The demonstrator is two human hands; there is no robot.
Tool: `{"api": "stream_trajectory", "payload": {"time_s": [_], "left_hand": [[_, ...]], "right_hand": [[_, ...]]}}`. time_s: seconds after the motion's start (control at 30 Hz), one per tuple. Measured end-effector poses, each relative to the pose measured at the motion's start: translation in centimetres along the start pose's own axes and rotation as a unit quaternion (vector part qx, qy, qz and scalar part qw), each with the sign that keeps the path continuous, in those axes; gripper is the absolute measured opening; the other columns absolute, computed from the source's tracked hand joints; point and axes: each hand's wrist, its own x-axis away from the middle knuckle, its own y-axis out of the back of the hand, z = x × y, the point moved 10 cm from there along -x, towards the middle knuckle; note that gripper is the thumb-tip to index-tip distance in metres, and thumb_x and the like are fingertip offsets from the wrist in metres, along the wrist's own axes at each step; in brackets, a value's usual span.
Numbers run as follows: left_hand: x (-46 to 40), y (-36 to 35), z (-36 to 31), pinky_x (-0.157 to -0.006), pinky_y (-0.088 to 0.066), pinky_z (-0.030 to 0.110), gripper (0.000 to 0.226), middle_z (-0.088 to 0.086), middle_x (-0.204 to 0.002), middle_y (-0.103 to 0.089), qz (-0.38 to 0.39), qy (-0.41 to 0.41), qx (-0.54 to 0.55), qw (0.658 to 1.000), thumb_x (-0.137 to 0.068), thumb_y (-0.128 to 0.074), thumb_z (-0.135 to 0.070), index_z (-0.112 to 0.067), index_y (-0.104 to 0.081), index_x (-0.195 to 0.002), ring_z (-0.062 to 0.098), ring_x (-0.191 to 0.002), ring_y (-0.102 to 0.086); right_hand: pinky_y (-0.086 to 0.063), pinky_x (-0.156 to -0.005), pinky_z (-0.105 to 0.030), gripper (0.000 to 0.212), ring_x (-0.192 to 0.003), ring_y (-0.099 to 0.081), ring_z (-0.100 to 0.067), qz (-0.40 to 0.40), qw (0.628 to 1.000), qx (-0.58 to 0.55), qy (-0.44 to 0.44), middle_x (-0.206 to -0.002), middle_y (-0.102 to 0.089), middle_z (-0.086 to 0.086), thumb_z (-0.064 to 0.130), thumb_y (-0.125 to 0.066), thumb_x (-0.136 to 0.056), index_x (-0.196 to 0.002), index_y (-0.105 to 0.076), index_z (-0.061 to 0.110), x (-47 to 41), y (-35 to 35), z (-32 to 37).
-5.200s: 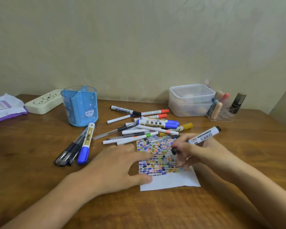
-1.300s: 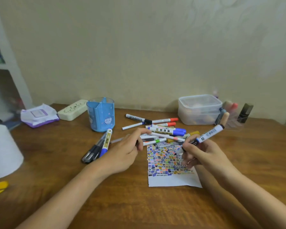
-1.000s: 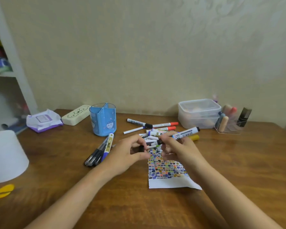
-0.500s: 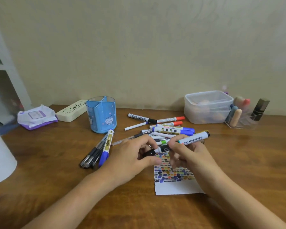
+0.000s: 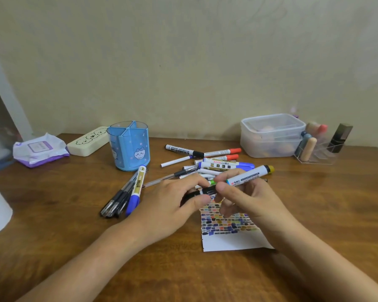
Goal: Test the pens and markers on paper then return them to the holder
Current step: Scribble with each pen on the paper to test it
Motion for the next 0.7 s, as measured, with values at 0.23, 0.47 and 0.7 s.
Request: {"api": "stream_trajectory", "payload": {"time_s": [0.23, 0.47, 0.7], "left_hand": [[-0.1, 0.8, -0.1, -0.065, -0.038, 0.012, 0.011, -0.022, -0.088, -0.057, -0.001, 0.005, 0.006, 1.0, -0.101, -0.045, -0.041, -0.035, -0.053, -0.107, -0.006, -0.088, -0.053], [-0.2, 0.7, 0.2, -0.075, -0.052, 0.018, 0.033, -0.024, -0.111, -0.061, 0.012, -0.002, 0.016, 1.0, -0.087, -0.047, -0.064, -0.048, -0.047, -0.115, -0.005, -0.094, -0.063], [-0.2, 1.9, 0.1, -0.075, -0.056, 0.02, 0.034, -0.028, -0.094, -0.06, -0.039, -0.004, 0.002, 0.999, -0.082, -0.049, -0.067, -0.047, -0.051, -0.11, -0.004, -0.089, -0.063]], "right_hand": [[-0.056, -0.066, -0.031, 0.022, -0.063, -0.067, -0.019, -0.059, 0.998, -0.014, 0.017, -0.067, -0.069, -0.004, 0.035, -0.068, -0.087, -0.094, -0.069, 0.014, -0.2, 2.6, 1.2], [-0.055, -0.062, -0.022, 0.028, -0.067, -0.069, -0.017, -0.023, 0.999, -0.001, 0.022, -0.076, -0.075, -0.006, 0.031, -0.071, -0.081, -0.098, -0.072, 0.008, 0.0, 1.9, 1.2], [-0.054, -0.063, -0.023, 0.027, -0.07, -0.071, -0.016, -0.01, 0.999, 0.008, 0.033, -0.083, -0.077, -0.01, 0.029, -0.072, -0.079, -0.096, -0.073, 0.009, 0.0, 1.2, 1.0]]}}
